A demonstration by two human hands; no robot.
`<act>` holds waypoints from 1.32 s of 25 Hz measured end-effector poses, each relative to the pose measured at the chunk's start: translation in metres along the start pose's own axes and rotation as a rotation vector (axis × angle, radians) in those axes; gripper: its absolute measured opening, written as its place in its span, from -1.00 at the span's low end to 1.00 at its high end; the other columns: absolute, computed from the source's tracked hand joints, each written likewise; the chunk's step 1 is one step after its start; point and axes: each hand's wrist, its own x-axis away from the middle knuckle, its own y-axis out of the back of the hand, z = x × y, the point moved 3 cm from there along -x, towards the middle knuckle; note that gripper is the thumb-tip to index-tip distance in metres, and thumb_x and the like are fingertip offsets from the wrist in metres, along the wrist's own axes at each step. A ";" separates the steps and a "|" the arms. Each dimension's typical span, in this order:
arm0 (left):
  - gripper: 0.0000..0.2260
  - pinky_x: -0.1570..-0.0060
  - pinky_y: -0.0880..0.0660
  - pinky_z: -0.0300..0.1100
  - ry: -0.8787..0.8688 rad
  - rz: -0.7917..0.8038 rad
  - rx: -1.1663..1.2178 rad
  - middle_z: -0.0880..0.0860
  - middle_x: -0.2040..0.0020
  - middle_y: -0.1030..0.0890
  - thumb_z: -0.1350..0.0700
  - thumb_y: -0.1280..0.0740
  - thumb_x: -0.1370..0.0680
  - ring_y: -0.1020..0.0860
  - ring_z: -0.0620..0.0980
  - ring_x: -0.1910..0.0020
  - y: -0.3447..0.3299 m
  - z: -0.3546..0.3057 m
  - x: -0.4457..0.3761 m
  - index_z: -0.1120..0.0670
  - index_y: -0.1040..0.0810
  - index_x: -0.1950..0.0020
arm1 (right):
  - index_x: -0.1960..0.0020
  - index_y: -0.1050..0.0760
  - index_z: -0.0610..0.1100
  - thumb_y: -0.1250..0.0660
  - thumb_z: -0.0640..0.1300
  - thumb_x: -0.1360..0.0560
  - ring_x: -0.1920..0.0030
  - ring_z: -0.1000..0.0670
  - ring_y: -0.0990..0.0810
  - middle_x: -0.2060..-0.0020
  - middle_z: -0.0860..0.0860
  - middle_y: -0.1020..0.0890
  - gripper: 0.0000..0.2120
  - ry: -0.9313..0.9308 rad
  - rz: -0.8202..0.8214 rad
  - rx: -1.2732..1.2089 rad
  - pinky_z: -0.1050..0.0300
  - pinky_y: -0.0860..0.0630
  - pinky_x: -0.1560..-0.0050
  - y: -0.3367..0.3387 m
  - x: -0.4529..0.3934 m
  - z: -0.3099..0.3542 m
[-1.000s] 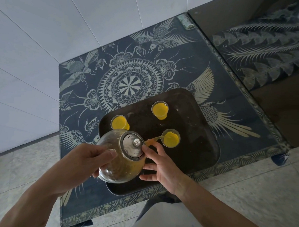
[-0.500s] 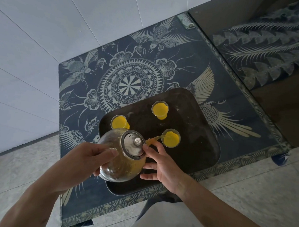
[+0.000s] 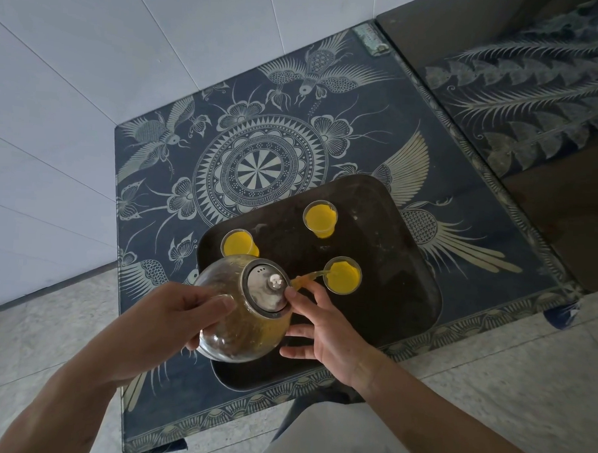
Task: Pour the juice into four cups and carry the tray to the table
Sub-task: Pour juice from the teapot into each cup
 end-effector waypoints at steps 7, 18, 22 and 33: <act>-0.62 0.33 -0.41 -0.26 -0.013 0.011 0.005 -0.02 0.51 -0.53 -0.01 -0.31 -0.57 -0.46 -0.16 0.48 0.001 0.000 -0.001 -0.02 -0.61 0.44 | -0.39 -0.34 0.20 -0.47 0.24 -0.36 -0.26 -0.20 -0.61 -0.33 -0.05 -0.57 -0.36 0.003 -0.007 -0.011 -0.22 -0.65 -0.15 0.000 -0.001 -0.002; -0.63 0.30 -0.42 -0.20 -0.051 0.001 0.081 0.02 0.49 -0.53 0.00 -0.34 -0.55 -0.46 -0.11 0.46 -0.004 0.010 -0.006 0.10 -0.58 0.43 | -0.38 -0.34 0.21 -0.44 0.22 -0.37 -0.21 -0.16 -0.66 -0.19 0.02 -0.66 -0.38 0.068 -0.047 0.024 -0.23 -0.62 -0.19 0.002 0.006 0.002; -0.54 0.34 -0.41 -0.23 -0.096 0.018 0.170 0.04 0.47 -0.51 -0.20 -0.40 -0.45 -0.45 -0.06 0.45 -0.006 0.015 -0.007 0.15 -0.54 0.43 | -0.44 -0.29 0.19 -0.43 0.28 -0.37 -0.20 -0.12 -0.67 -0.18 0.03 -0.69 -0.31 0.144 -0.107 0.097 -0.10 -0.65 -0.08 0.003 0.010 0.010; -0.55 0.24 -0.46 -0.07 -0.205 -0.100 0.566 0.03 0.53 -0.38 -0.18 -0.50 -0.28 -0.39 -0.03 0.50 -0.020 0.029 -0.012 0.13 -0.45 0.52 | -0.49 -0.23 0.23 -0.47 0.24 -0.34 -0.01 0.27 -0.65 -0.15 0.13 -0.59 -0.21 0.364 -0.171 0.257 0.35 -0.53 0.19 -0.002 0.023 0.056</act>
